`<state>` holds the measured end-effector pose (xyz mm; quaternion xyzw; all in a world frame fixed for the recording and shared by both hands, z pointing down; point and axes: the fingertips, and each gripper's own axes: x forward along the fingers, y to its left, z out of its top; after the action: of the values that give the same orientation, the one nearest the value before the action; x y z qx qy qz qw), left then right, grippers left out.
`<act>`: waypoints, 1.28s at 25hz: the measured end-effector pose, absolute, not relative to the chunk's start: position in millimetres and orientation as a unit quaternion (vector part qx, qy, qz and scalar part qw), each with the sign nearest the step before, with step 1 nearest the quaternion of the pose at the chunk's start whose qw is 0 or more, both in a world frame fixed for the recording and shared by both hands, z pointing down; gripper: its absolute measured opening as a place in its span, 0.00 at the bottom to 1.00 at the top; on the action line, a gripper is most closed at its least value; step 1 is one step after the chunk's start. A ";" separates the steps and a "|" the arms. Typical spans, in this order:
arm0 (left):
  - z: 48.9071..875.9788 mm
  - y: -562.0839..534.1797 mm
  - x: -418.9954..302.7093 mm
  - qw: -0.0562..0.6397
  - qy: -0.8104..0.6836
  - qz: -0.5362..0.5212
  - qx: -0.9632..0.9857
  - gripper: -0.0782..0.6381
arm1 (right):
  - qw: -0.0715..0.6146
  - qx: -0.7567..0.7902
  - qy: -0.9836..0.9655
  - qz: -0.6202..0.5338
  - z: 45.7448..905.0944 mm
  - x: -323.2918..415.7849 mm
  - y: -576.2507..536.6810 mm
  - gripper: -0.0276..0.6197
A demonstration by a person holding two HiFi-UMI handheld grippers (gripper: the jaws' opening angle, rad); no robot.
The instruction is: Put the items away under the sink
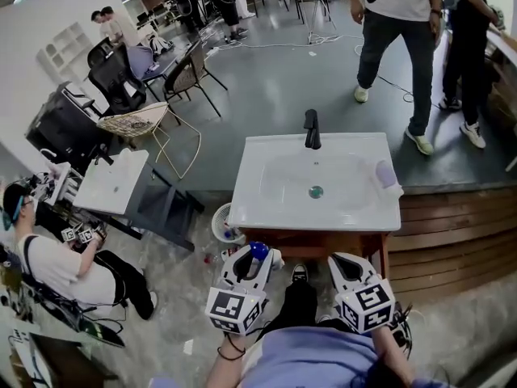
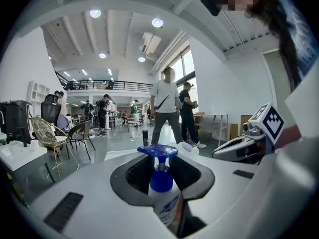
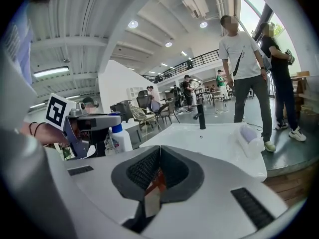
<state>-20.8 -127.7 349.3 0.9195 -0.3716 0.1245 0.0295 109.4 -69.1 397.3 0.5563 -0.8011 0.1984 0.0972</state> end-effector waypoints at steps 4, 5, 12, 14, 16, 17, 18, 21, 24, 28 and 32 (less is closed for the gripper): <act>346.7 -106.5 -26.0 0.028 -0.370 0.128 0.920 0.25 | 0.092 0.555 -0.801 0.203 398.1 102.5 -53.5 0.07; 346.9 -102.5 -26.7 0.028 -0.369 0.129 0.920 0.25 | 0.091 0.555 -0.802 0.204 399.1 101.0 -51.4 0.07; 358.6 -79.6 -38.9 0.031 -0.356 0.143 0.923 0.25 | 0.090 0.551 -0.799 0.224 413.7 84.2 -39.4 0.07; 366.4 -76.4 -43.7 0.037 -0.352 0.148 0.924 0.25 | 0.092 0.553 -0.796 0.228 417.5 79.6 -37.0 0.07; 372.9 -73.0 -48.2 0.042 -0.344 0.153 0.925 0.25 | 0.093 0.558 -0.791 0.233 420.3 75.6 -35.0 0.07; 375.1 -70.7 -50.6 0.044 -0.338 0.155 0.927 0.25 | 0.094 0.561 -0.788 0.236 421.6 73.6 -33.6 0.07; 376.8 -68.2 -53.1 0.046 -0.331 0.156 0.929 0.25 | 0.095 0.566 -0.783 0.239 423.0 71.4 -32.0 0.07; 382.1 -63.9 -60.2 0.046 -0.305 0.159 0.938 0.25 | 0.100 0.582 -0.768 0.249 430.7 64.7 -27.9 0.07; 388.0 -61.5 -65.7 0.035 -0.273 0.166 0.947 0.25 | 0.102 0.596 -0.753 0.260 441.7 56.6 -23.5 0.07; 395.2 -56.7 -70.4 0.030 -0.232 0.173 0.957 0.25 | 0.109 0.608 -0.741 0.263 450.6 47.0 -20.1 0.07; 401.9 -51.2 -72.0 0.028 -0.188 0.169 0.967 0.25 | 0.122 0.625 -0.729 0.253 456.4 43.7 -16.2 0.07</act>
<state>-72.0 -51.2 401.9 0.9672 -0.1876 0.1692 0.0279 43.7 -16.2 456.4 0.6247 -0.7286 0.2532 0.1217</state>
